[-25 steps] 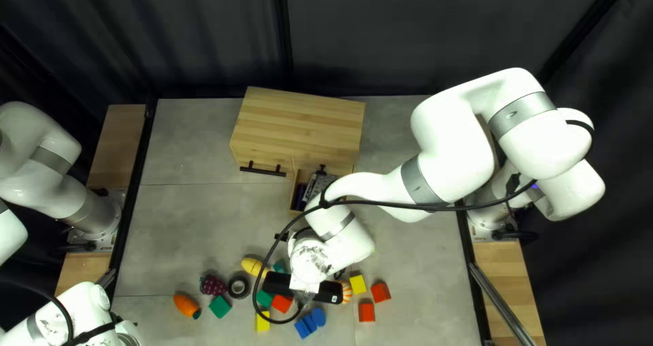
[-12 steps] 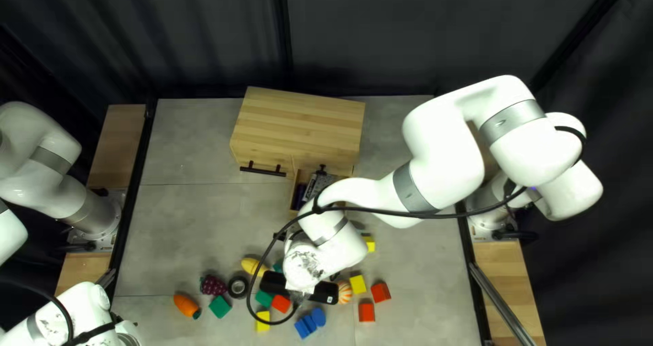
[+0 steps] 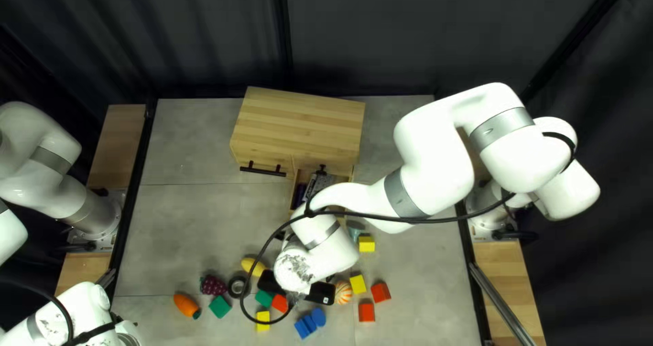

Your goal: Open drawers and place objects into drawer and close

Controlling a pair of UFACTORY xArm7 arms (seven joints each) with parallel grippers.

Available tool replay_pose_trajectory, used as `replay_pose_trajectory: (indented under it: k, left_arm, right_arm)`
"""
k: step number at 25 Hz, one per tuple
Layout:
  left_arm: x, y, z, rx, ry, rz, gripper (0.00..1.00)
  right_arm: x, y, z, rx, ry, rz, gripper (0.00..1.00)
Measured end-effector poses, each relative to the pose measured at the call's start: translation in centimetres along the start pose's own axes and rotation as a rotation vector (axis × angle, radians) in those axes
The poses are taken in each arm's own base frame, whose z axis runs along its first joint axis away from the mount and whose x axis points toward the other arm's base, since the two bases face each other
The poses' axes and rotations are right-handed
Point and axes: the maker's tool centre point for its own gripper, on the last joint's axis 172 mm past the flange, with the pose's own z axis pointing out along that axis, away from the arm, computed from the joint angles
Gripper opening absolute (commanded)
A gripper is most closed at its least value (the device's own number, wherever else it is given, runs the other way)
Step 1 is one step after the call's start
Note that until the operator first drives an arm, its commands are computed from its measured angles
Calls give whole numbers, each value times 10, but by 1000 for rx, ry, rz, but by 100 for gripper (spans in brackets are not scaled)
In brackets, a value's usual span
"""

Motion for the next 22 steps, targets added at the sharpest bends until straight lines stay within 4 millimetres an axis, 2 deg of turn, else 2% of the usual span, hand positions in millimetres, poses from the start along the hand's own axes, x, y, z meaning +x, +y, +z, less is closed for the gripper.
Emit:
replay_pose_trajectory:
  k: [22]
  left_arm:
    - [0, 0, 0, 0, 0, 0, 100]
  right_arm:
    - [-17, 4, 9, -2, -15, 23, 100]
